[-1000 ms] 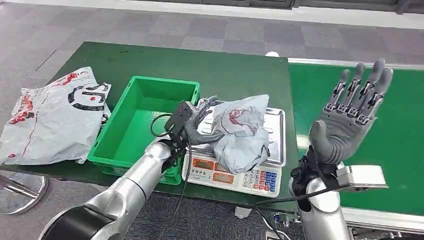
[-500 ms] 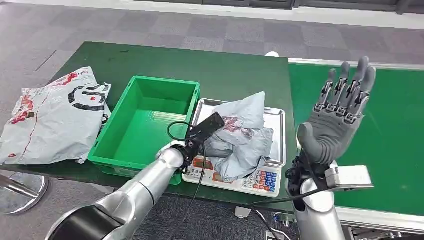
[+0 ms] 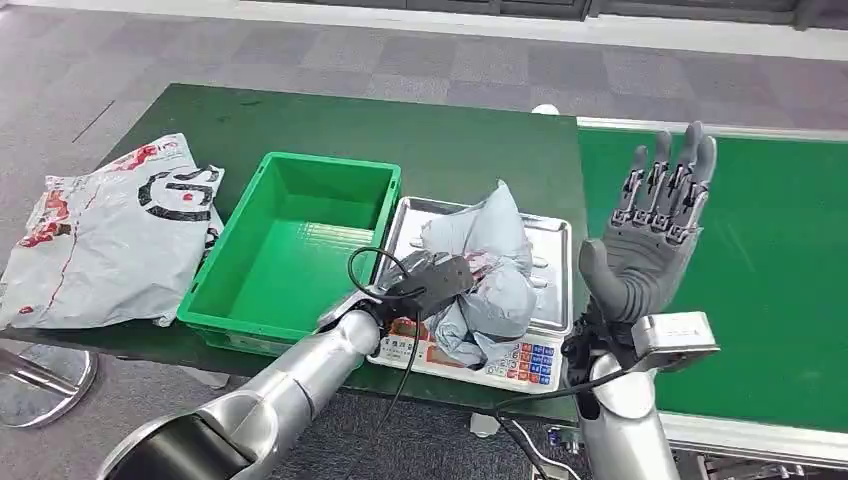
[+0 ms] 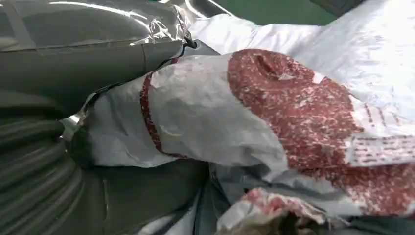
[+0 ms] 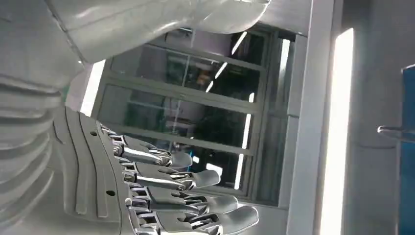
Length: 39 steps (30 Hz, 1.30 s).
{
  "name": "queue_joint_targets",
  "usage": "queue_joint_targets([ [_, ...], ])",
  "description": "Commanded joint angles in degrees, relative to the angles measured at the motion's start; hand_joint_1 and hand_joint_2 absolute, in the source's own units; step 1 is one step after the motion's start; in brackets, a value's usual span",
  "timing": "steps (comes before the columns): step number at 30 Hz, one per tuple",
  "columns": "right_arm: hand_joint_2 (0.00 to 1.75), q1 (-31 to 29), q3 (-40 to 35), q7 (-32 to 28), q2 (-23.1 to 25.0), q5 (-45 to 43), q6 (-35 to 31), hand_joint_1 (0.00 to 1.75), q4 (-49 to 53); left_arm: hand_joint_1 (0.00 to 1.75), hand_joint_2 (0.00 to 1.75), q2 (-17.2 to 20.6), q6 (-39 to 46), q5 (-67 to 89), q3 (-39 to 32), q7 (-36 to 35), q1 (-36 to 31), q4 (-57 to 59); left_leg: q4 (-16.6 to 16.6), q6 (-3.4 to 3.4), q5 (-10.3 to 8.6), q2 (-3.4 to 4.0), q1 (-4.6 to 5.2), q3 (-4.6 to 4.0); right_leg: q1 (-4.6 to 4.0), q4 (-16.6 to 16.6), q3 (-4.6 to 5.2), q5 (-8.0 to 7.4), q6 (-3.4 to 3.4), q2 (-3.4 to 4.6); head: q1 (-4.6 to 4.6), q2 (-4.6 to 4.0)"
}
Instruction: Moved the parcel from conveyor to table for the left to box.
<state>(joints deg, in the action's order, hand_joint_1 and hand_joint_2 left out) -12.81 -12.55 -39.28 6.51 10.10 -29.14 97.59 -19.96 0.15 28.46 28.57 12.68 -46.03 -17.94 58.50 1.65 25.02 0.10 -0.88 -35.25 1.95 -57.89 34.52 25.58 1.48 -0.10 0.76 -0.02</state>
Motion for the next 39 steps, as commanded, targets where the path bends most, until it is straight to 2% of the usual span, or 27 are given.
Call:
queue_joint_targets([
  [1,1.75,0.41,2.57,-0.34,1.46,-0.38,-0.58,0.00,-2.60,1.75,1.75,1.54,8.62,-3.10,-1.50,11.45,2.36,0.17,-0.19,-0.07,0.02,0.10,-0.04,0.25,-0.08,0.20,-0.20,-0.02,-0.19,0.10,0.00,0.00],
  [4,1.75,0.47,2.57,-0.35,1.44,-0.39,-0.56,0.00,-2.59,1.75,1.75,1.57,8.54,-3.10,-1.51,11.45,2.24,0.15,-0.06,-0.04,0.03,0.06,-0.03,0.09,-0.05,0.07,-0.04,0.01,-0.11,0.07,0.00,0.00],
  [8,1.75,0.59,2.32,-0.72,1.02,-1.47,-0.68,0.00,-2.79,1.75,1.75,1.48,18.95,-6.76,-6.20,26.81,3.49,-3.97,-0.07,-0.05,0.05,0.11,-0.03,0.11,-0.06,0.10,-0.06,0.00,-0.13,0.13,0.00,0.00],
  [9,1.75,0.41,2.26,-0.72,0.87,-1.65,-0.94,0.00,-2.80,1.75,1.75,1.80,20.59,-7.52,-6.08,27.32,4.41,-7.99,-0.10,-0.07,0.05,0.12,-0.05,0.13,-0.09,0.14,-0.08,-0.01,-0.17,0.15,0.00,0.00],
  [11,1.75,0.07,2.03,-0.72,0.49,-2.19,-1.51,0.00,-2.88,1.75,1.75,4.23,24.37,-12.22,-1.58,27.32,6.82,-18.76,-0.07,-0.07,0.04,0.09,-0.04,0.06,-0.08,0.09,-0.01,0.00,-0.19,0.11,0.00,0.00],
  [12,1.75,-0.07,1.99,-0.72,0.25,-2.23,-1.78,0.00,-2.86,1.75,1.75,5.60,23.71,-17.88,-1.53,27.32,9.03,-28.11,-0.02,-0.04,0.01,0.10,-0.03,-0.08,-0.05,0.02,0.15,-0.02,-0.13,0.13,0.00,0.00],
  [13,1.75,-0.21,1.85,-0.72,-0.03,-2.39,-2.02,0.00,-2.75,1.75,1.75,7.00,25.73,-19.16,-0.24,27.32,9.70,-32.57,-0.03,-0.04,0.02,0.09,-0.01,-0.05,-0.04,0.02,0.13,0.00,-0.14,0.12,0.00,0.00],
  [17,1.75,-0.21,1.85,-0.72,-0.03,-2.39,-2.02,0.00,-2.75,1.75,1.75,7.00,25.73,-19.16,-0.24,27.32,9.70,-32.57,-0.17,-0.10,0.05,0.22,-0.06,0.13,-0.12,0.18,-0.02,-0.03,-0.30,0.24,0.00,0.00],
  [22,1.75,-1.23,1.96,-0.72,-0.84,-3.36,-2.55,0.00,-3.43,1.75,1.75,12.16,37.21,-20.11,3.46,27.32,10.90,-45.99,-0.05,-0.07,0.06,0.21,-0.04,0.00,-0.08,0.06,0.10,-0.01,-0.20,0.21,0.00,0.00],
  [25,1.75,-1.07,2.31,-0.72,-0.97,-3.90,-2.60,0.00,-3.38,1.75,1.75,12.86,39.85,-18.30,-0.15,27.32,12.17,-48.30,-0.07,-0.06,0.06,0.30,-0.04,0.02,-0.08,0.07,0.12,-0.02,-0.17,0.32,0.00,0.00],
  [27,1.75,-0.85,2.64,-0.72,-0.73,-4.13,-2.65,0.00,-3.15,1.75,1.75,12.39,39.85,-14.67,-5.42,27.32,13.63,-49.83,-0.07,-0.03,0.04,0.20,-0.03,-0.01,-0.06,0.07,0.12,-0.01,-0.12,0.24,0.00,0.00],
  [29,1.75,-0.81,2.81,-0.72,-0.56,-4.00,-2.57,0.00,-3.15,1.75,1.75,11.72,39.85,-11.42,-7.83,27.32,14.08,-49.61,-0.12,-0.07,0.06,0.25,-0.05,0.10,-0.09,0.13,0.03,-0.01,-0.20,0.28,0.00,0.00],
  [31,1.75,-0.53,3.10,-0.72,-0.32,-2.98,-3.07,0.00,-3.13,1.75,1.75,9.02,39.85,0.46,-15.92,27.32,12.98,-42.05,-0.10,-0.09,0.07,0.24,-0.07,0.08,-0.11,0.15,0.01,0.01,-0.18,0.24,0.00,0.00],
  [32,1.75,-0.01,3.30,-0.72,-0.30,-2.47,-3.41,0.00,-2.50,1.75,1.75,8.23,39.85,6.53,-20.07,25.58,10.31,-33.65,-0.13,-0.09,0.05,0.26,-0.05,0.11,-0.09,0.16,0.00,0.01,-0.18,0.26,0.00,0.00],
  [33,1.75,0.54,3.54,-0.72,-0.29,-2.16,-3.42,0.00,-1.97,1.75,1.75,9.34,39.85,11.66,-21.12,20.14,7.34,-26.21,-0.07,-0.06,0.03,0.15,-0.04,0.04,-0.07,0.09,0.01,0.03,-0.13,0.15,0.02,0.00],
  [36,1.75,0.59,4.33,-0.54,-0.30,-2.57,-2.55,0.00,-2.04,1.75,1.75,13.05,36.32,19.94,-18.21,5.48,1.61,-13.38,-0.12,-0.06,-0.04,0.01,-0.06,0.09,-0.08,0.13,-0.06,0.02,-0.17,0.02,0.00,0.00],
  [37,1.75,0.09,4.44,-0.26,-0.32,-2.92,-1.88,0.00,-2.49,1.75,1.75,13.50,32.91,19.35,-18.85,4.23,0.69,-11.42,-0.14,-0.04,-0.05,0.04,-0.05,0.12,-0.08,0.13,-0.05,0.01,-0.18,0.05,0.00,0.00],
  [39,1.75,-0.90,4.83,-0.15,-0.03,-3.04,-1.54,0.00,-3.39,1.75,1.75,14.42,32.68,20.14,-19.15,3.62,-0.25,-9.43,-0.09,-0.03,-0.05,0.16,-0.05,0.08,-0.08,0.07,0.04,-0.02,-0.17,0.15,0.00,0.00],
])
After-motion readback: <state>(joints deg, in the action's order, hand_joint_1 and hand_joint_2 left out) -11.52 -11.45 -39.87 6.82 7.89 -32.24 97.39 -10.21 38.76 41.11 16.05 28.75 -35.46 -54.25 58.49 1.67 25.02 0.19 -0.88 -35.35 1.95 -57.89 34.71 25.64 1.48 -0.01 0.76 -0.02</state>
